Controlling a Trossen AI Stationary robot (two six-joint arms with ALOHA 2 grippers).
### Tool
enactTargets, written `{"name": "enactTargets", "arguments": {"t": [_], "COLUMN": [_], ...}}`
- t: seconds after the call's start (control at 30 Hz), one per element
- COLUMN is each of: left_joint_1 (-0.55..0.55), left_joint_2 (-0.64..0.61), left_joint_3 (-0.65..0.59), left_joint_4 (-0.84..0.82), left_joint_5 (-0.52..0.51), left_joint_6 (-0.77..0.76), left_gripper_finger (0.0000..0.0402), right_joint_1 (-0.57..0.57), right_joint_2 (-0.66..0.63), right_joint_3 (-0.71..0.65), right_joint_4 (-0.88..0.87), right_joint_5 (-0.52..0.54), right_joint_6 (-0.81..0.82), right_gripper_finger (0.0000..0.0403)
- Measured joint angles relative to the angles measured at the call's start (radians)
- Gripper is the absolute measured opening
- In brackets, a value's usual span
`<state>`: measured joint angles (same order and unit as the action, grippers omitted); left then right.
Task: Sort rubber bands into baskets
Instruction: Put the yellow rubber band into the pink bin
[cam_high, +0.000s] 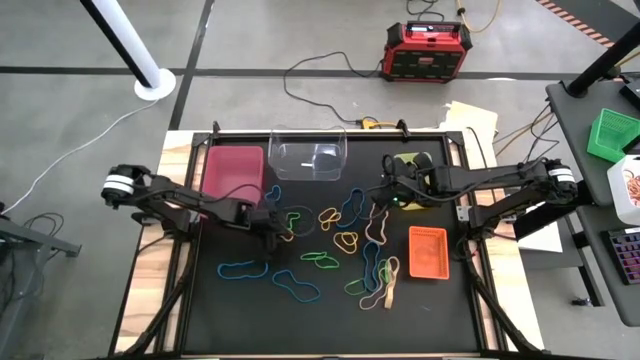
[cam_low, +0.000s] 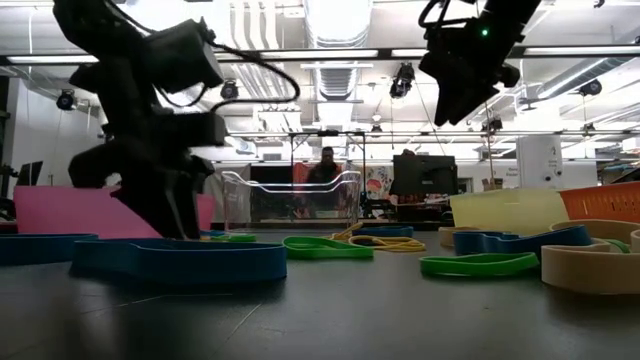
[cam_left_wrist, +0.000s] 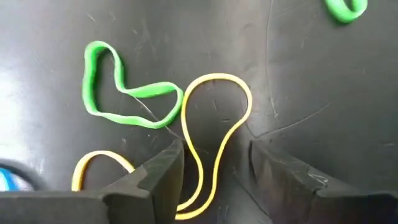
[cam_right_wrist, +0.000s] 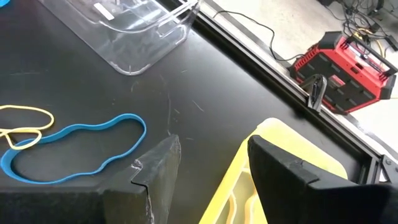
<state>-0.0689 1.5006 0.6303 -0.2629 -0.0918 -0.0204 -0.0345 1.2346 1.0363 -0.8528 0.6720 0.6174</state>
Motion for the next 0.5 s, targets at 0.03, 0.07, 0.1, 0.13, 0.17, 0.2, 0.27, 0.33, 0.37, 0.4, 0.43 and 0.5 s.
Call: {"name": "enactTargets", "arguments": {"t": [0.03, 0.07, 0.1, 0.13, 0.17, 0.2, 0.27, 0.33, 0.37, 0.4, 0.43, 0.5], "left_joint_1": [0.0, 0.0, 0.0, 0.0, 0.0, 0.0, -0.001, -0.001, 0.0, 0.0, 0.0, -0.002], "left_joint_2": [0.012, 0.025, 0.038, 0.048, 0.057, 0.061, 0.063, 0.058, 0.056, 0.055, 0.054, 0.05], "left_joint_3": [0.006, 0.011, 0.016, 0.02, 0.024, 0.026, 0.029, 0.029, 0.027, 0.027, 0.027, 0.026], "left_joint_4": [0.0, -0.001, -0.002, -0.003, -0.006, -0.007, -0.011, -0.012, -0.011, -0.01, -0.01, -0.009], "left_joint_5": [-0.001, 0.0, 0.001, 0.004, 0.006, 0.007, 0.009, 0.009, 0.001, -0.004, -0.015, -0.026], "left_joint_6": [0.001, -0.001, -0.005, -0.008, -0.014, -0.016, -0.018, -0.018, -0.019, -0.024, -0.025, -0.025], "left_gripper_finger": [0.0172, 0.0167, 0.016, 0.0151, 0.0139, 0.0124, 0.0087, 0.0039, 0.002, 0.0011, 0.0009, 0.0003], "right_joint_1": [0.0, 0.0, 0.0, 0.0, 0.0, 0.0, 0.0, 0.0, 0.0, 0.0, 0.0, 0.0], "right_joint_2": [0.0, 0.0, 0.0, 0.0, 0.0, 0.0, 0.0, 0.0, 0.0, 0.0, 0.0, 0.0], "right_joint_3": [-0.003, -0.007, -0.01, -0.012, -0.013, -0.013, -0.013, -0.014, -0.014, -0.014, -0.014, -0.014], "right_joint_4": [0.0, 0.0, -0.001, -0.001, 0.0, 0.0, 0.002, 0.003, 0.004, 0.005, 0.006, 0.006], "right_joint_5": [0.0, 0.0, 0.0, -0.001, -0.001, -0.001, 0.0, -0.001, -0.001, 0.0, 0.0, 0.0], "right_joint_6": [0.001, 0.002, 0.003, 0.003, 0.003, 0.003, 0.003, 0.003, 0.003, 0.003, 0.003, 0.003], "right_gripper_finger": [0.0185, 0.0185, 0.0185, 0.0184, 0.0184, 0.0183, 0.0183, 0.0183, 0.0183, 0.0183, 0.0183, 0.0183]}}
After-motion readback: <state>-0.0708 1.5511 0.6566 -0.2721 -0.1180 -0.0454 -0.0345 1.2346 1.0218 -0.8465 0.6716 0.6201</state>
